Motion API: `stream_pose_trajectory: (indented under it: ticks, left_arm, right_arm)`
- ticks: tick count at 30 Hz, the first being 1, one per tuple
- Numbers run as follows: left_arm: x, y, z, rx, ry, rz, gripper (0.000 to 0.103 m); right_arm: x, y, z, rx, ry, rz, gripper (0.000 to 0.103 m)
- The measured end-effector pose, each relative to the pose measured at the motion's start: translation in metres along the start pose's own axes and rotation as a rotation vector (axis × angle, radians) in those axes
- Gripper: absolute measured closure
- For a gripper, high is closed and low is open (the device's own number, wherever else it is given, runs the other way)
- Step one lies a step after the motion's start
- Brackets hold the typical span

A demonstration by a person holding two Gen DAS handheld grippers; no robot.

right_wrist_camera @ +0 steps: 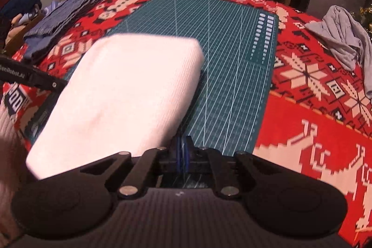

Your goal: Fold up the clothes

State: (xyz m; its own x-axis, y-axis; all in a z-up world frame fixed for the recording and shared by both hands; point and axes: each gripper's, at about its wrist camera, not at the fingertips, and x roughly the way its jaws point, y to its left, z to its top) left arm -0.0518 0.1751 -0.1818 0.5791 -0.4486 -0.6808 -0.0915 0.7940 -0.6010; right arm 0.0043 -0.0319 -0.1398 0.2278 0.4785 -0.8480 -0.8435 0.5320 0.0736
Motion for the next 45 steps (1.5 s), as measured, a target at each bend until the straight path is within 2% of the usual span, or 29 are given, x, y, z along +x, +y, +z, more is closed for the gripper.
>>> stream_pose_trajectory:
  ticks: [9, 20, 26, 34, 41, 45]
  left_arm:
    - [-0.002, -0.009, -0.036, 0.016, 0.098, 0.014, 0.103]
    - [-0.006, -0.024, -0.055, 0.07, 0.134, 0.037, 0.103]
    - [-0.005, -0.012, -0.031, 0.053, 0.094, 0.059, 0.103]
    - [0.011, -0.011, 0.011, 0.102, 0.061, 0.116, 0.103]
    - [0.017, -0.006, 0.043, 0.112, 0.044, 0.146, 0.103]
    - [0.021, 0.005, 0.057, 0.084, 0.038, 0.159, 0.103]
  right_arm:
    - [-0.022, 0.017, -0.032, -0.025, 0.037, 0.012, 0.098]
    - [-0.039, 0.025, -0.055, -0.038, 0.058, 0.032, 0.098]
    - [-0.033, 0.017, -0.044, -0.043, 0.041, 0.027, 0.096]
    - [-0.007, 0.01, 0.002, -0.072, 0.003, -0.003, 0.095]
    - [0.013, 0.002, 0.032, -0.088, 0.001, -0.025, 0.095]
    - [0.024, -0.007, 0.044, -0.067, 0.004, -0.047, 0.095]
